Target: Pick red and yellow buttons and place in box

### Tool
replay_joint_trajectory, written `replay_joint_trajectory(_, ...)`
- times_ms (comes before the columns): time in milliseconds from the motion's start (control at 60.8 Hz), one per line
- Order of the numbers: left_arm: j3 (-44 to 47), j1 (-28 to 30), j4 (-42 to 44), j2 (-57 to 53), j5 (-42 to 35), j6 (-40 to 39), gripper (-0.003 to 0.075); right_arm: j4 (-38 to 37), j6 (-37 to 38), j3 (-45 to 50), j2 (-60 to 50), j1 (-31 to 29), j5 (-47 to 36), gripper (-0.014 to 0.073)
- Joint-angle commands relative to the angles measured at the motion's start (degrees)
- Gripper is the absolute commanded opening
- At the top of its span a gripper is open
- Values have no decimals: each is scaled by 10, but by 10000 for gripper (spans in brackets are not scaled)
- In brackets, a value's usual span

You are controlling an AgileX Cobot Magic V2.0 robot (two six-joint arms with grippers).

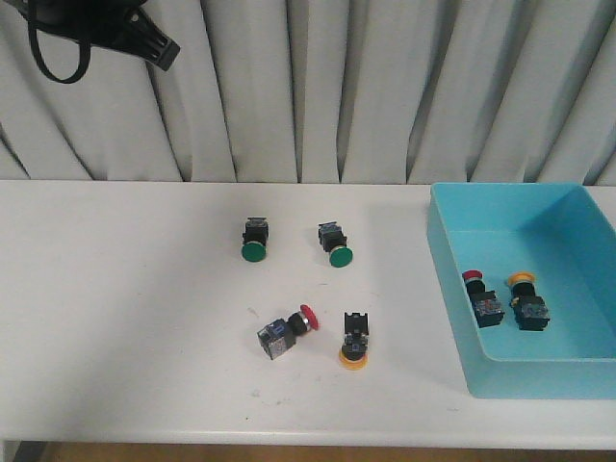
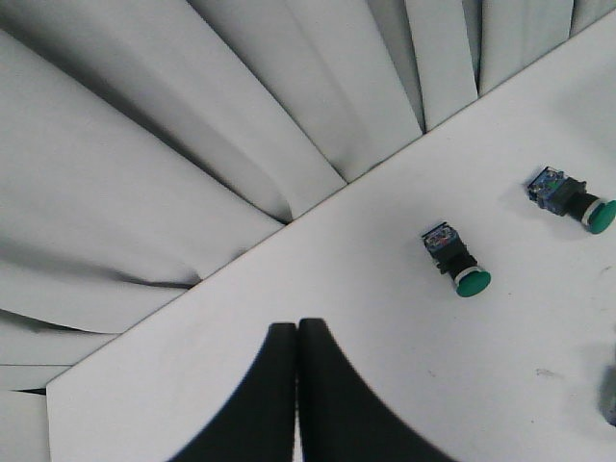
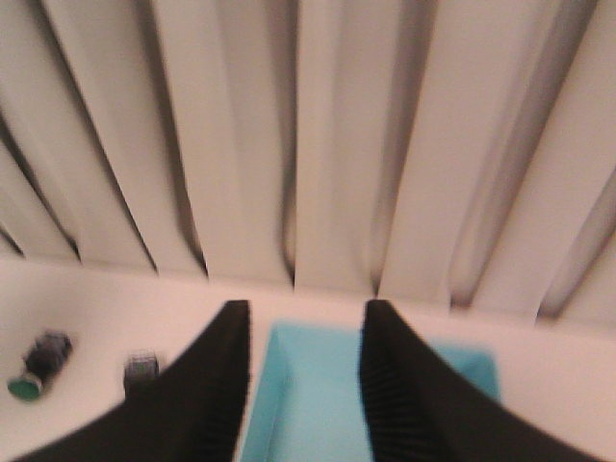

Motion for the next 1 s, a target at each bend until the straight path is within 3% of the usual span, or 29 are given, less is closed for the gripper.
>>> replay_joint_trajectory(0, -12, -2, 3, -22, -38, -6, -6, 15, -37, -8, -83, 13, -31, 83)
replay_joint_trajectory(66, -12, -2, -3, -22, -45, -5, -6, -3, -49, 15, -124, 44, -53, -15)
replay_joint_trajectory(247, -12, -2, -4, -22, -53, -1, -6, -45, -32, 81, -169, 106, -112, -6)
replay_joint_trajectory(461, -12, -2, -3, -22, -59, -2, -6, -44, -27, 84, -169, 111, -154, -4)
replay_joint_trajectory(987, -12, -2, -3, -22, -37, -2, -6, -44, -27, 84, -172, 111, -143, -3)
